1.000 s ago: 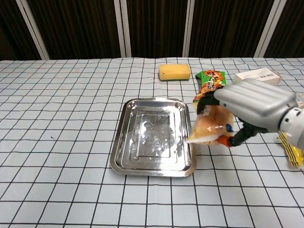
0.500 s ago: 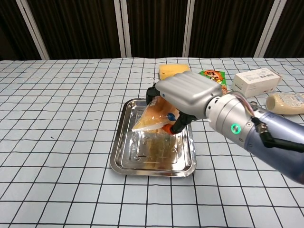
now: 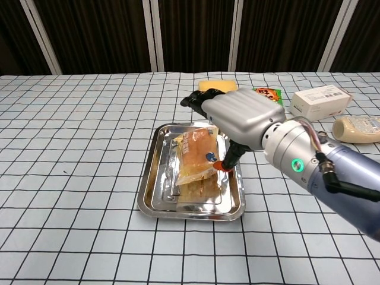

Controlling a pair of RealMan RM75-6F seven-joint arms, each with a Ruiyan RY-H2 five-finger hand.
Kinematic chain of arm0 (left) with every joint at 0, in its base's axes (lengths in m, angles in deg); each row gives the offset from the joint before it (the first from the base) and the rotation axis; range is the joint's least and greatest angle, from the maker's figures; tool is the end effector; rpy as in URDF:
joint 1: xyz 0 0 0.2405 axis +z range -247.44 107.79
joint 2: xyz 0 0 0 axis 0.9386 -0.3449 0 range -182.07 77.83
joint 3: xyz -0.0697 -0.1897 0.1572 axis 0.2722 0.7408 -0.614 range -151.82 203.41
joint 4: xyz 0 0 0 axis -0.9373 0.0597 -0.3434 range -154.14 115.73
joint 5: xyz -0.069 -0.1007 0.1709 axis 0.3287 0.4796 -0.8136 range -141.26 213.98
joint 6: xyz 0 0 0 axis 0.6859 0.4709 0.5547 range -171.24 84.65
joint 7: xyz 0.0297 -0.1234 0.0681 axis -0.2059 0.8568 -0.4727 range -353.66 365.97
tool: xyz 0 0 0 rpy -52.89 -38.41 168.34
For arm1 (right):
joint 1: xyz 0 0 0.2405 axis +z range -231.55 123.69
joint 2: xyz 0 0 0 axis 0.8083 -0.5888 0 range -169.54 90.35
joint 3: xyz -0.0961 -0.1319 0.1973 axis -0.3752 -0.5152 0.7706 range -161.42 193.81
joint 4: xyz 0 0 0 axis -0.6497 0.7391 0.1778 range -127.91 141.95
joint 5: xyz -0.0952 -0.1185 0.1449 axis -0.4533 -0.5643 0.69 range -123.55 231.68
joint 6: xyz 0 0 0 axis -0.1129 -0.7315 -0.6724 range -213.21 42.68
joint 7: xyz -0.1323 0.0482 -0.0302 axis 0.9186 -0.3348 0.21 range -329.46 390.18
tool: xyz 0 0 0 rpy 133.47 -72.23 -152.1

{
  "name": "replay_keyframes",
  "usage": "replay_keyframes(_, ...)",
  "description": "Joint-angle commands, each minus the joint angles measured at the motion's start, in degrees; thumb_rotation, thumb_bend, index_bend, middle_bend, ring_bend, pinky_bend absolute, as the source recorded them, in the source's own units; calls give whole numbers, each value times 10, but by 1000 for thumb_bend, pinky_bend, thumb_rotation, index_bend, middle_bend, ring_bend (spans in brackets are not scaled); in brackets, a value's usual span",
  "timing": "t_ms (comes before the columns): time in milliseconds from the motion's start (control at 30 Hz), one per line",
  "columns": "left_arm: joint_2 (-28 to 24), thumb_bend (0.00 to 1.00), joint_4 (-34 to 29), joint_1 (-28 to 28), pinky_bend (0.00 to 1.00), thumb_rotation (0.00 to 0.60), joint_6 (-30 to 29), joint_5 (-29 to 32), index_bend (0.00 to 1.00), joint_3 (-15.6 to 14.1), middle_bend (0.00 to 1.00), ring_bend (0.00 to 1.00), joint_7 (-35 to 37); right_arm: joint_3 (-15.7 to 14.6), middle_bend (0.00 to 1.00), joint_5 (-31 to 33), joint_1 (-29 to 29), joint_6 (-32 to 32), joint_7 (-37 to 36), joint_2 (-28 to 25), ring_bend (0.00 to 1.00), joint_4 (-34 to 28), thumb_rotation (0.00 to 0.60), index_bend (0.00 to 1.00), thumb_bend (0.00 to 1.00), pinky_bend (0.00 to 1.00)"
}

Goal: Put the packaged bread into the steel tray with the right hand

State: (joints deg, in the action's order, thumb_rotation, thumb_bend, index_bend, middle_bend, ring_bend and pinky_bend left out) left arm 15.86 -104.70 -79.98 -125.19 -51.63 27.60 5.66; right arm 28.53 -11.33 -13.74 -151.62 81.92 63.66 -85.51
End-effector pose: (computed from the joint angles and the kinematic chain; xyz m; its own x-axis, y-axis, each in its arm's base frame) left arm -0.3113 0.2078 0.1369 0.4592 0.0294 0.8878 0.8833 -0.1210 -0.4529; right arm -0.0679 -0.2862 -0.0598 0.5770 -0.0529 0.8150 -0.7366 -0.4648 0.4913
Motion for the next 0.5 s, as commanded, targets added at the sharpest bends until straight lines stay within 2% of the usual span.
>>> replay_keyframes(33,0,43,0,0,0,600,0,-1,0,-1,0,0,-2,-15,0,4,-13,-19,21,-22,0,-33,600,0,263,191)
replay_keyframes(133,-2,43,-2,2,0,600,-4,-2,0,-2,0,0,0,-30,0,-3,-32,-51,37,-55,0,-71,600,0,263,137)
replay_keyframes(200,-4,43,-2,4,0,600,-8,-3,0,-1,0,0,2,-45,0,-20,-53,-75,28,-83,0,-93,600,0,263,59)
replay_keyframes(267,-6,43,-3,6,0,600,-12,-5,0,-2,0,0,6,-74,0,-48,-84,-101,-9,-125,0,-115,600,0,262,9)
replay_keyframes(333,-7,43,-1,7,0,600,-17,-9,0,-2,0,0,11,-107,0,-78,-117,-123,-62,-167,0,-124,600,0,262,0)
replay_keyframes(400,-7,42,0,8,0,600,-22,-15,0,-4,0,0,14,-146,0,-125,-158,-160,-133,-210,0,-102,600,0,262,0)
replay_keyframes(500,-6,43,-1,9,0,600,-22,-18,0,-8,0,0,9,-178,0,-149,-208,-209,-209,-242,0,-53,600,0,262,0)
